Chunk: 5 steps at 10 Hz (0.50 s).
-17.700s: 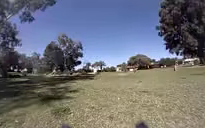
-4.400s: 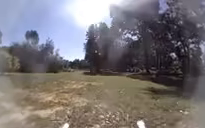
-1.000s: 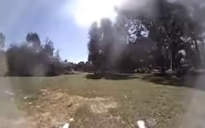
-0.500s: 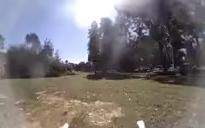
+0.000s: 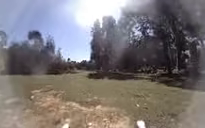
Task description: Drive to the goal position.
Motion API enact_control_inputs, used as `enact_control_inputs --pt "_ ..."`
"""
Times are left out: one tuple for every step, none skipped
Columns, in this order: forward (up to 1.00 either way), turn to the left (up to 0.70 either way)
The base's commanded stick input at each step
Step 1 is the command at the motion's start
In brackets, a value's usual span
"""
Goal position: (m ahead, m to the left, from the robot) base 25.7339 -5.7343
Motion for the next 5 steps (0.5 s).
enact_control_inputs --pt "0.70 0.00" --pt "0.70 0.00" --pt "0.70 0.00" --pt "0.70 0.00" --pt "0.70 0.00"
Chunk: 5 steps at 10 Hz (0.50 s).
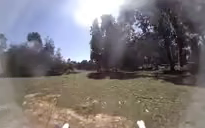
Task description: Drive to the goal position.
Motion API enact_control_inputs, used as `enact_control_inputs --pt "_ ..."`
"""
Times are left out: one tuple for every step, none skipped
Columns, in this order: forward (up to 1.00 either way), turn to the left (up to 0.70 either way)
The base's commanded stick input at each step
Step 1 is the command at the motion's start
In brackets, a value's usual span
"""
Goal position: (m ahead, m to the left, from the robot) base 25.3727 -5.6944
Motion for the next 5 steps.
enact_control_inputs --pt "0.70 0.00" --pt "0.70 0.00" --pt "0.70 0.00" --pt "0.70 0.00" --pt "0.70 0.00"
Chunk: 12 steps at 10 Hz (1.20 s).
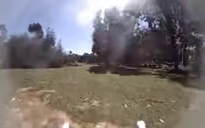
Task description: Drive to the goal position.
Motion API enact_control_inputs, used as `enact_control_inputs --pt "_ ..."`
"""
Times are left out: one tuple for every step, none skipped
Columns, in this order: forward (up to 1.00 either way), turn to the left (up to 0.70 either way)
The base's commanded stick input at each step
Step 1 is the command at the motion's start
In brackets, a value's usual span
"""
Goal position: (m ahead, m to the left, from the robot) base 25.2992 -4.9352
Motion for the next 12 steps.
enact_control_inputs --pt "0.70 0.00" --pt "0.70 0.00" --pt "0.70 0.00" --pt "0.70 0.00" --pt "0.70 0.00" --pt "0.70 0.00" --pt "0.70 0.00" --pt "0.70 0.00" --pt "0.70 0.00" --pt "0.70 0.00" --pt "0.70 0.00" --pt "0.70 0.00"
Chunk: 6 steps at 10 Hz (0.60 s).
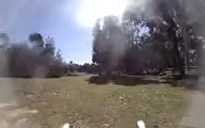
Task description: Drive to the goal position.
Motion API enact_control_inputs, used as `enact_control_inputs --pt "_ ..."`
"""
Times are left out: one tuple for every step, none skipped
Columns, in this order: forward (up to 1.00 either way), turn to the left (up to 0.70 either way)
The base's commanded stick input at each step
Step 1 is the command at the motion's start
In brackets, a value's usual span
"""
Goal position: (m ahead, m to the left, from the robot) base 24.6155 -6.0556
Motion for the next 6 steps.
enact_control_inputs --pt "0.70 0.00" --pt "0.70 0.00" --pt "0.70 0.00" --pt "0.70 0.00" --pt "0.70 0.00" --pt "0.70 0.00"
